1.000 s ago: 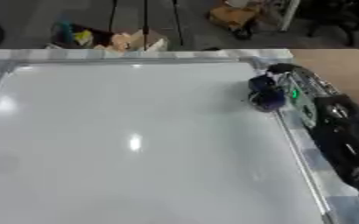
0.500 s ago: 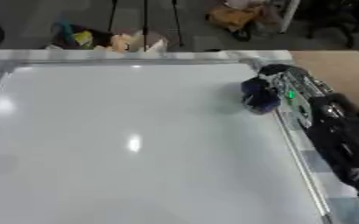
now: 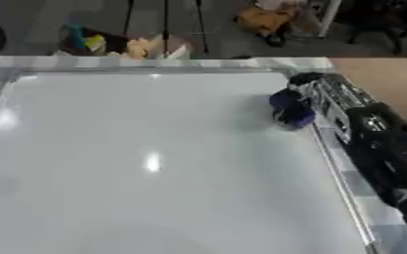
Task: Wipe the whiteboard clean with a brush.
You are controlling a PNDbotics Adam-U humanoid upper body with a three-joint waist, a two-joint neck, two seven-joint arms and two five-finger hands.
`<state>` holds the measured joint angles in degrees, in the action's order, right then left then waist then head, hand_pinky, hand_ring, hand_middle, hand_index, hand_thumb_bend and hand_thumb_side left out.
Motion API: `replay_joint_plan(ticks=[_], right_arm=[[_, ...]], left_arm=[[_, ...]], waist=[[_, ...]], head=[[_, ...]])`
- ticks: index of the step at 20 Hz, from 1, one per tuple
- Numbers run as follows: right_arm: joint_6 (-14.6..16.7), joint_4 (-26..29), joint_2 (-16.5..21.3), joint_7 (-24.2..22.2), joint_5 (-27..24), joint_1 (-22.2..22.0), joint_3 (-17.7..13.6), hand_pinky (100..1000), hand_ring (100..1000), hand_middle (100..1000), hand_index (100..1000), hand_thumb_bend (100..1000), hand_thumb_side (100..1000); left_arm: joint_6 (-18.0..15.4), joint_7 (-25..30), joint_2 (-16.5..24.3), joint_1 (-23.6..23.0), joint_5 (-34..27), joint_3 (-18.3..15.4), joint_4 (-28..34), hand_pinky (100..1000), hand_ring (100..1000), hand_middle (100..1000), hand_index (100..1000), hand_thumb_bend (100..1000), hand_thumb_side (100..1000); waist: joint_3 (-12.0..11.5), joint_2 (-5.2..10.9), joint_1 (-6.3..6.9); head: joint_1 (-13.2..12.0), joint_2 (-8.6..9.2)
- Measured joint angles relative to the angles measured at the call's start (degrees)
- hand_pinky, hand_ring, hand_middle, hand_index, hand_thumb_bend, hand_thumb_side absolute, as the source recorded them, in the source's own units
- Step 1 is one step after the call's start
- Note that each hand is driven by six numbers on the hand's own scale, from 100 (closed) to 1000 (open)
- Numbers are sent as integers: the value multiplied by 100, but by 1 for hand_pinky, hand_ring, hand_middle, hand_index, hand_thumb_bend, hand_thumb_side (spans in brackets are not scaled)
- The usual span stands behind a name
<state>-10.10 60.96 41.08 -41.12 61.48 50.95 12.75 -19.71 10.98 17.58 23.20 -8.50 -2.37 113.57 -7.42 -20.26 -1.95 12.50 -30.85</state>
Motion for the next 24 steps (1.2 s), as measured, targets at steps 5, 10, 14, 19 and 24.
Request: replay_joint_plan(ticks=[5,10,14,19,24], right_arm=[[-50,-42,-14,-12,-119,-7,-35,471,584,324,429,100,592],[-124,-99,-52,25,-369,-11,-71,482,585,327,431,100,597],[-157,-124,-55,30,-590,-10,-70,476,581,323,430,100,597],[-154,-45,-60,-34,-862,-6,17,470,575,318,427,100,593],[-139,120,-104,-158,-1090,-4,121,466,572,314,425,100,592]], left_arm=[[0,0,0,0,0,0,0,368,641,545,710,120,966],[-1,1,-1,2,3,0,0,367,643,545,710,119,965],[-2,0,-1,3,9,0,0,367,644,545,710,119,965],[-2,0,-2,6,16,0,0,367,646,545,710,120,965],[-2,0,-3,6,16,0,0,367,647,545,710,119,965]], waist=[[-15,0,2],[-18,0,3],[-17,-1,3],[-7,-1,3],[-7,0,0]], head=[[21,0],[26,3],[26,4],[27,4],[28,4]])
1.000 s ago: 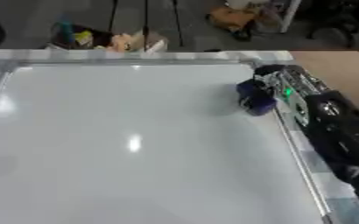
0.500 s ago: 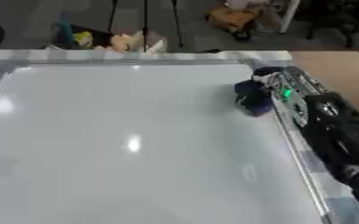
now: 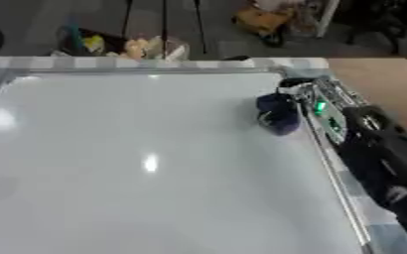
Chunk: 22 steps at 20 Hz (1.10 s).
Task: Wipe the whiteboard clean with a brush.
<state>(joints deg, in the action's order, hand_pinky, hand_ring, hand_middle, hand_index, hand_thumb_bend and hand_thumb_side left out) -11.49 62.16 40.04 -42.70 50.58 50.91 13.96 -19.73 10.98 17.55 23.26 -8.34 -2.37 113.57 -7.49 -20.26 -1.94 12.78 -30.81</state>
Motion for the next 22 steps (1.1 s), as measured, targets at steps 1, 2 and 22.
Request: replay_joint_plan(ticks=[1,2,22], right_arm=[[-6,19,-4,-17,-32,0,19,464,570,312,424,100,590],[-10,40,-11,-34,-63,0,27,464,570,312,424,100,590],[-31,374,-170,-242,-584,58,236,452,557,297,413,100,586]], left_arm=[[0,0,0,0,0,0,0,367,647,545,710,119,965],[0,0,-1,0,0,0,0,367,647,545,710,119,965],[5,7,-45,0,1,1,0,365,650,544,709,118,966]], waist=[[0,0,0],[0,0,0],[-31,0,6]], head=[[0,0],[1,0],[43,-2]])
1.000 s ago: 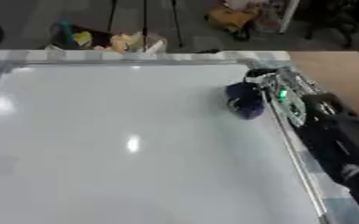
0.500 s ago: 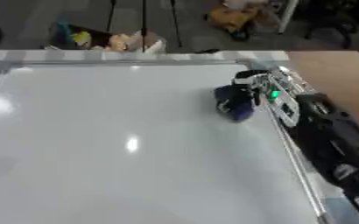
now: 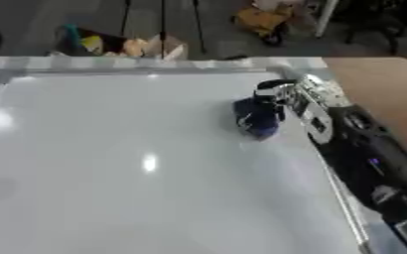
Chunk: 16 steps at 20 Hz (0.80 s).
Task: Wipe the whiteboard clean with a brush.
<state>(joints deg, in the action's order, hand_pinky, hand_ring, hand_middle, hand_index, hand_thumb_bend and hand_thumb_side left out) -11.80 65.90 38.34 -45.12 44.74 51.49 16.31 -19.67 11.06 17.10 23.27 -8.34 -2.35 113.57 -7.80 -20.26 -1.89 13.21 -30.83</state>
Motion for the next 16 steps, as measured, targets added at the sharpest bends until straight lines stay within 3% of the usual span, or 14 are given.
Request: replay_joint_plan(ticks=[11,16], right_arm=[[30,122,-86,-130,-152,51,106,447,551,290,410,100,585],[60,282,-139,-238,-454,50,170,442,540,278,403,100,585]], left_arm=[[2,3,-1,0,0,0,0,365,651,544,709,119,967],[7,8,-1,0,0,1,0,364,651,544,709,119,968]], waist=[[-32,0,-3],[-31,-1,-4]], head=[[26,-1],[31,-3]])
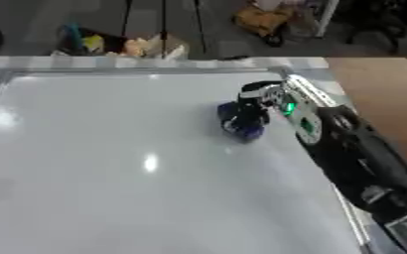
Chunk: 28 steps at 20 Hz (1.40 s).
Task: Wipe the whiteboard clean with a brush.
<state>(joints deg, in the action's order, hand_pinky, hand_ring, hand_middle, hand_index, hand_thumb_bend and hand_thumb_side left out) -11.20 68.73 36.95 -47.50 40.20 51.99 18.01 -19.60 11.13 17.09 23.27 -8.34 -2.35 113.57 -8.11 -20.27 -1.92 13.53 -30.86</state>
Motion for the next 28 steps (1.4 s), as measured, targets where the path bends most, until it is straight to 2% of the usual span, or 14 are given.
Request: replay_joint_plan(ticks=[6,10,11,21,28], right_arm=[[-87,505,-10,62,-298,0,5,440,534,267,397,100,586],[-158,849,15,176,-306,18,-1,441,534,263,396,100,616],[-164,940,26,199,-306,24,-2,441,533,262,395,100,594],[-166,1826,201,247,-353,35,-67,442,530,256,394,100,610],[-91,2765,458,215,-506,-218,-22,448,537,262,398,100,622]], left_arm=[[15,15,0,0,0,1,0,365,652,544,709,118,965],[15,15,0,0,0,2,0,366,653,544,709,121,965],[15,15,0,0,0,3,0,366,653,544,709,119,964],[14,13,0,1,-19,33,0,369,654,545,711,118,959],[10,1,0,5,-28,34,0,372,655,546,712,119,956]], waist=[[1,-1,-2],[2,-1,-4],[5,0,-6],[14,80,-14],[23,152,-34]], head=[[0,-5],[0,-9],[0,-10],[-32,-25],[-84,-24]])
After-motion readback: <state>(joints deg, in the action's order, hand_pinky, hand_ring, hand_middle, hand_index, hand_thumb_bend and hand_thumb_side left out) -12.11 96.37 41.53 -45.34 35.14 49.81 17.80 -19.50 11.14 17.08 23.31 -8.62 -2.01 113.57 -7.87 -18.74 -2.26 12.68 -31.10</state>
